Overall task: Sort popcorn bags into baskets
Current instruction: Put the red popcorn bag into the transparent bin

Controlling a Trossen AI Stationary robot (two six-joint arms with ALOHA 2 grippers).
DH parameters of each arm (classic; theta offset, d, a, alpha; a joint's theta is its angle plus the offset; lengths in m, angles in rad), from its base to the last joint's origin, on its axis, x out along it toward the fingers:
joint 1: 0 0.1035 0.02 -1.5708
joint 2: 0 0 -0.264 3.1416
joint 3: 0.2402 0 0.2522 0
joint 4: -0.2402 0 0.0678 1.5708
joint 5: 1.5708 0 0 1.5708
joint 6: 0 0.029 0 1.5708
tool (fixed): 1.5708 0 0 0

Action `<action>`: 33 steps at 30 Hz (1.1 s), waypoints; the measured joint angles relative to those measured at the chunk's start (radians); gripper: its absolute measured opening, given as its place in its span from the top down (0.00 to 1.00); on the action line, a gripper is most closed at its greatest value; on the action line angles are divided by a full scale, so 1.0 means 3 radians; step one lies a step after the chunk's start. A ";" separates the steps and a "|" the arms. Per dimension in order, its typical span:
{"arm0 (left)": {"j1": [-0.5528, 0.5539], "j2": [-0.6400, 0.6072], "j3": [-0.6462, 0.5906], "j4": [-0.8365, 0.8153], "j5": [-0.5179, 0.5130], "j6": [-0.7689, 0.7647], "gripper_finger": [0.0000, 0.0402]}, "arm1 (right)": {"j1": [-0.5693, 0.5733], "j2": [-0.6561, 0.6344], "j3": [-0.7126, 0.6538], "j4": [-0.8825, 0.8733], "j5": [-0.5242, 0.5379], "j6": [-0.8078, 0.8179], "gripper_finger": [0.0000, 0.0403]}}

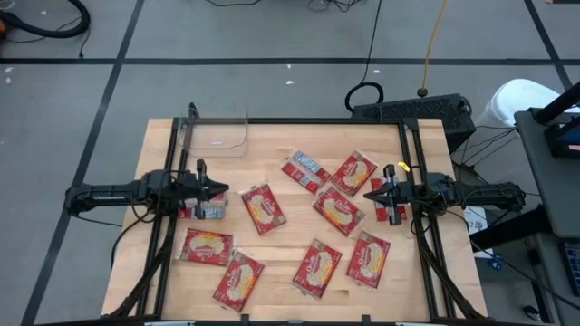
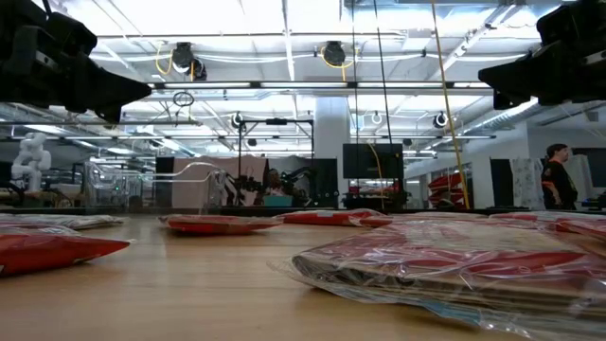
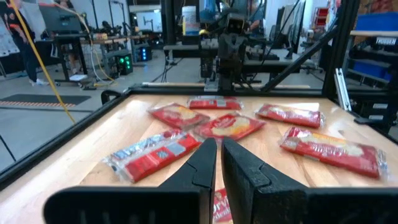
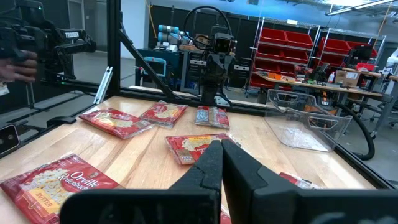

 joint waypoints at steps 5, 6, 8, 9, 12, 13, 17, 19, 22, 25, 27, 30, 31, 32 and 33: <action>0.0000 -0.0001 0.0000 0.0128 0.0000 -0.0003 0.92 | 0.0000 0.0000 -0.0001 0.0000 0.0000 0.0000 1.00; 0.0000 -0.0001 0.0000 0.0147 0.0000 -0.0038 0.92 | 0.0000 0.0000 -0.0001 0.0000 -0.0001 0.0000 1.00; 0.0000 0.0000 0.0000 0.0175 0.0000 -0.0182 0.92 | 0.0000 0.0000 0.0000 0.0000 0.0000 0.0000 1.00; 0.0000 0.0000 0.0000 0.0211 0.0000 -0.0233 0.92 | 0.0000 0.0000 -0.0001 0.0000 0.0000 0.0000 1.00; 0.0000 0.0000 0.0000 0.0368 0.0001 -0.0367 0.92 | 0.0000 0.0001 0.0000 0.0001 0.0000 0.0000 1.00; -0.0002 0.0000 0.0000 0.0414 0.0001 -0.0456 0.92 | 0.0001 0.0001 0.0000 0.0000 -0.0001 0.0000 1.00; -0.0004 0.0044 0.0159 0.0301 0.0015 -0.0693 0.92 | 0.0000 0.0000 -0.0001 0.0001 0.0000 0.0095 1.00; -0.0004 0.0109 0.0318 0.0156 0.0018 -0.0730 0.92 | 0.0001 0.0000 0.0000 0.0002 0.0008 0.0156 1.00; -0.0004 0.0258 0.0639 -0.0017 0.0020 -0.0721 0.92 | 0.0001 0.0001 0.0000 0.0004 0.0069 0.0248 1.00; -0.0004 0.0444 0.1034 -0.0276 0.0020 -0.0661 0.92 | 0.0001 0.0001 0.0000 0.0013 0.0151 0.0373 1.00; -0.0004 0.0595 0.1331 -0.0492 0.0021 -0.0612 0.92 | 0.0000 0.0001 0.0000 0.0020 0.0190 0.0463 1.00; -0.0004 0.0824 0.1784 -0.0815 0.0021 -0.0605 0.92 | 0.0000 0.0000 0.0000 0.0021 0.0194 0.0561 1.00; -0.0004 0.0895 0.1922 -0.0925 0.0021 -0.0606 0.92 | 0.0000 0.0000 -0.0001 0.0022 0.0196 0.0605 1.00; -0.0004 0.0966 0.2065 -0.1029 0.0021 -0.0609 0.92 | 0.0000 0.0000 -0.0001 0.0022 0.0196 0.0657 1.00; -0.0004 0.1035 0.2203 -0.1115 0.0021 -0.0628 0.92 | 0.0000 0.0000 -0.0001 0.0022 0.0196 0.0716 1.00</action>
